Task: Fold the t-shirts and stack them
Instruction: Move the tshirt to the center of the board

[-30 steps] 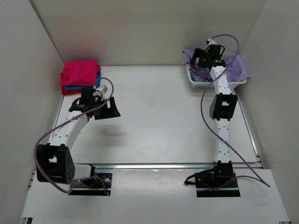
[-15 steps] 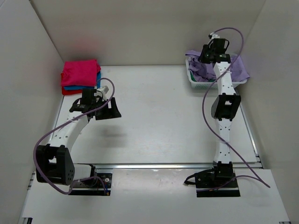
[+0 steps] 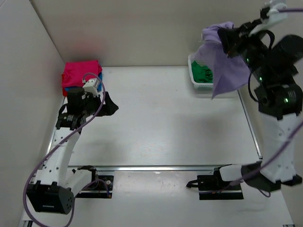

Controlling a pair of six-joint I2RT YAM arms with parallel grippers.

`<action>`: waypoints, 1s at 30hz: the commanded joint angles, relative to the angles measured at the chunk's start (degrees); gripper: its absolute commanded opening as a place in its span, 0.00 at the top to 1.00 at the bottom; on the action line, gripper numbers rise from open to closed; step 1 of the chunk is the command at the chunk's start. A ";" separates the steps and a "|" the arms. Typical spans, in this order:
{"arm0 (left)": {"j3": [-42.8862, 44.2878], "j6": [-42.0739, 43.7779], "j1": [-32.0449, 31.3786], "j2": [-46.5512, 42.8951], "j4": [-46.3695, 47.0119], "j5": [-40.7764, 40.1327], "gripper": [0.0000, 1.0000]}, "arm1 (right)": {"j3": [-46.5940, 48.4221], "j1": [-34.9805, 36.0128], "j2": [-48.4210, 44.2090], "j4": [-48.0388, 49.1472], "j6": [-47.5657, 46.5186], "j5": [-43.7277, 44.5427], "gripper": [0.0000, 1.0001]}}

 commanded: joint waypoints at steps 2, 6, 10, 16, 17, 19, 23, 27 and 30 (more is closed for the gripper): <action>1.08 -0.78 0.21 -8.75 0.55 0.02 0.10 | -9.77 14.03 -3.90 -2.53 -4.92 12.33 1.00; 1.17 -1.57 -0.40 -13.08 -1.63 -3.84 0.09 | -17.77 14.69 -8.31 1.43 2.27 4.37 1.00; 2.14 -1.22 -0.58 -14.04 -4.80 -5.35 0.08 | -28.13 17.14 -6.13 7.31 4.39 1.38 1.00; -1.38 -0.61 -0.58 -15.28 -4.81 -5.79 0.07 | -32.03 19.00 9.23 12.07 6.42 -1.35 0.98; -2.95 -0.52 -0.41 -14.93 -4.80 -5.09 0.06 | -28.89 19.60 14.05 9.29 6.16 -0.93 0.84; -7.25 -0.25 0.38 -14.23 -4.10 -2.80 0.07 | -23.08 19.70 19.79 3.04 4.67 3.79 0.61; -14.38 -0.61 -1.02 -10.89 -1.12 -1.47 0.07 | -27.79 18.31 17.29 5.56 4.57 7.52 0.38; -20.26 -1.57 -6.37 -3.09 4.58 -0.60 0.08 | -39.11 11.19 10.34 8.20 7.91 2.34 0.38; -23.52 -5.16 -12.09 1.49 10.47 -1.91 0.09 | -47.63 7.41 5.33 9.52 7.21 3.55 0.38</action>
